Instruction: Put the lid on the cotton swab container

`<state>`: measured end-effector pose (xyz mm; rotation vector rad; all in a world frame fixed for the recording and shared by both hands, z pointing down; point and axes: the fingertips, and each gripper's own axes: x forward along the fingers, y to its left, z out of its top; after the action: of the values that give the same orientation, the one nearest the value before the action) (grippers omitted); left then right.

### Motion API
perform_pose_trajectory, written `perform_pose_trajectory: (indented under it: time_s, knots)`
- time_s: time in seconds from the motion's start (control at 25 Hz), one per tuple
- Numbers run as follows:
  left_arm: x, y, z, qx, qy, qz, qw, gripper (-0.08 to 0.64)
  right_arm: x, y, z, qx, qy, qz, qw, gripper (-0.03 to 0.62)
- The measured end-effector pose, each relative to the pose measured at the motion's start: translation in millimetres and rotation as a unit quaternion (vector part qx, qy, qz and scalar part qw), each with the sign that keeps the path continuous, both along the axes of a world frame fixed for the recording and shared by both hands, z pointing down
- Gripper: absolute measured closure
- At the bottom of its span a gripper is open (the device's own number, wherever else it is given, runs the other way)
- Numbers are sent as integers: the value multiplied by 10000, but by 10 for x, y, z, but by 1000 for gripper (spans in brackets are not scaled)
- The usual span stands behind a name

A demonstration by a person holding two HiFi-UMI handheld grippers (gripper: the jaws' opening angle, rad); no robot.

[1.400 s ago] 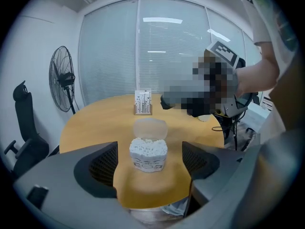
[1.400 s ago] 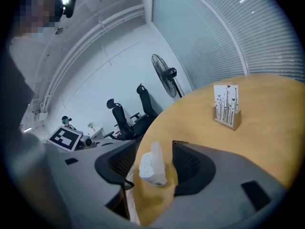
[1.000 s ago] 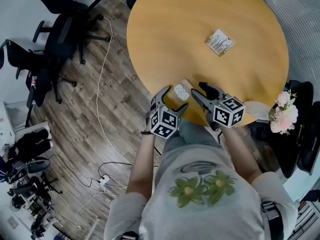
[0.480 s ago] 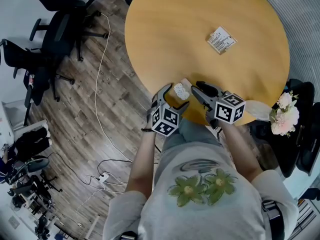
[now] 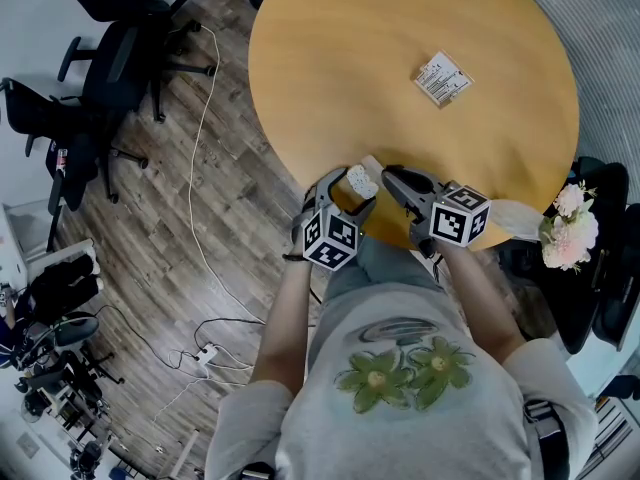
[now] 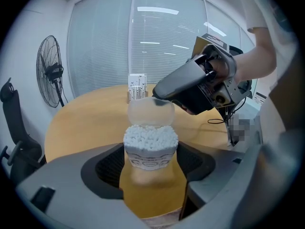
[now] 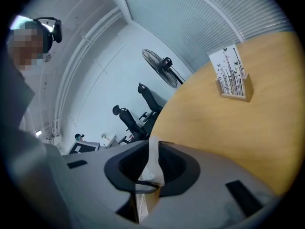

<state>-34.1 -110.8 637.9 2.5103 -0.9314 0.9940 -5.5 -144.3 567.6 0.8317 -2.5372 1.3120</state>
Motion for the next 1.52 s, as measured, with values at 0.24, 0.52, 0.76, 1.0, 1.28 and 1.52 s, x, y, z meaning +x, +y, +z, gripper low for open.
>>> perform_pose_trajectory:
  time_s: [0.24, 0.52, 0.76, 1.0, 1.28, 1.52]
  knots:
    - [26, 5, 22, -5, -4, -1, 10000, 218, 14, 12, 17, 4, -3, -20, 10000, 529]
    - [7, -1, 8, -4, 5, -4, 10000, 218, -37, 26, -6, 23, 29, -43, 10000, 529]
    - [36, 9, 24, -15, -26, -11, 10000, 218, -29, 52, -2, 39, 31, -120, 9999, 529]
    - [36, 8, 31, -33, -57, -29, 10000, 218, -60, 75, -12, 73, 90, -228, 9997, 531]
    - [47, 17, 37, -24, -82, -43, 10000, 218, -96, 124, -23, 151, 165, -332, 9992, 537]
    - [37, 17, 39, -28, -95, -57, 9999, 218, -130, 139, -28, 251, 289, -353, 9986, 537]
